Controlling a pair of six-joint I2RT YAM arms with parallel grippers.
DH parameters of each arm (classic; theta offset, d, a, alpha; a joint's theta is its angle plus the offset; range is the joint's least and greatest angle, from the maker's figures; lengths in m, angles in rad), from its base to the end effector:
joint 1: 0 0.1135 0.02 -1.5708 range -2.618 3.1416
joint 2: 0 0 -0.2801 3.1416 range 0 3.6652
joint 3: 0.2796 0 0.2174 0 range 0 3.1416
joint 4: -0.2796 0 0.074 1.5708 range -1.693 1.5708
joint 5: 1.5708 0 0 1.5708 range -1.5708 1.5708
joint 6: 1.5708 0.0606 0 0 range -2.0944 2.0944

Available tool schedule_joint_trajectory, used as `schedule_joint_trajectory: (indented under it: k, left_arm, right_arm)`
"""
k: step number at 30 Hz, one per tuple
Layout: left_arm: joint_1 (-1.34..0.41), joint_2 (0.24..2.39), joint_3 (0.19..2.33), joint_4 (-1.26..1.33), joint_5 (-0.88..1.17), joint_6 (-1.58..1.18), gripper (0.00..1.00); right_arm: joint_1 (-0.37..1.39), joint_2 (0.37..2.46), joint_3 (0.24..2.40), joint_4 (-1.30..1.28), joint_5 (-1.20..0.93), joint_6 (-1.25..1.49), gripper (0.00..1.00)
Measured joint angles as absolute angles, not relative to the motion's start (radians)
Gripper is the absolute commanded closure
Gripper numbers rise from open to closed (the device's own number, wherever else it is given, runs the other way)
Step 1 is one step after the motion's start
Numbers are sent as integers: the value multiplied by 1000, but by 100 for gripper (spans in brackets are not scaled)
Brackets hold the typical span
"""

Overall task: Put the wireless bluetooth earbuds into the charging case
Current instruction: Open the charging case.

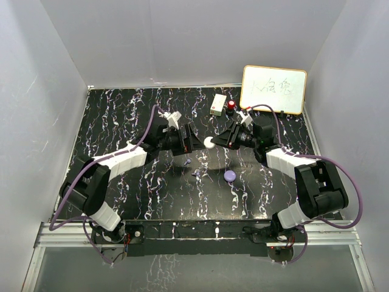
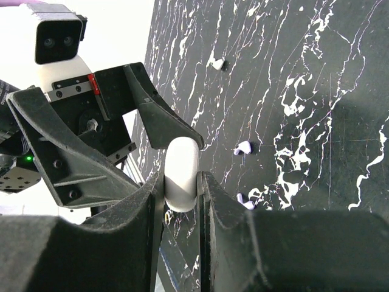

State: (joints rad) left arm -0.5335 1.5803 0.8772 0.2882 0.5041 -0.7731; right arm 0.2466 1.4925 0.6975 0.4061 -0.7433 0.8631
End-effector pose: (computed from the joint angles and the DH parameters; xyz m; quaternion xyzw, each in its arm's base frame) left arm 0.2754 -0.1967 0.2530 0.0383 0.8216 -0.4874 0.2931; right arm 0.2780 0.1123 0.2406 0.0420 0.7986 0.5298 0.2824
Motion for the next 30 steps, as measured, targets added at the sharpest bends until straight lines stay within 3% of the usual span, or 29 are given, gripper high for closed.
schedule_joint_trajectory:
  k: [30]
  left_arm:
    - [-550,1688,941,285,444,-761,1]
  right_arm:
    - [242,1483,698,503,-784,975,100]
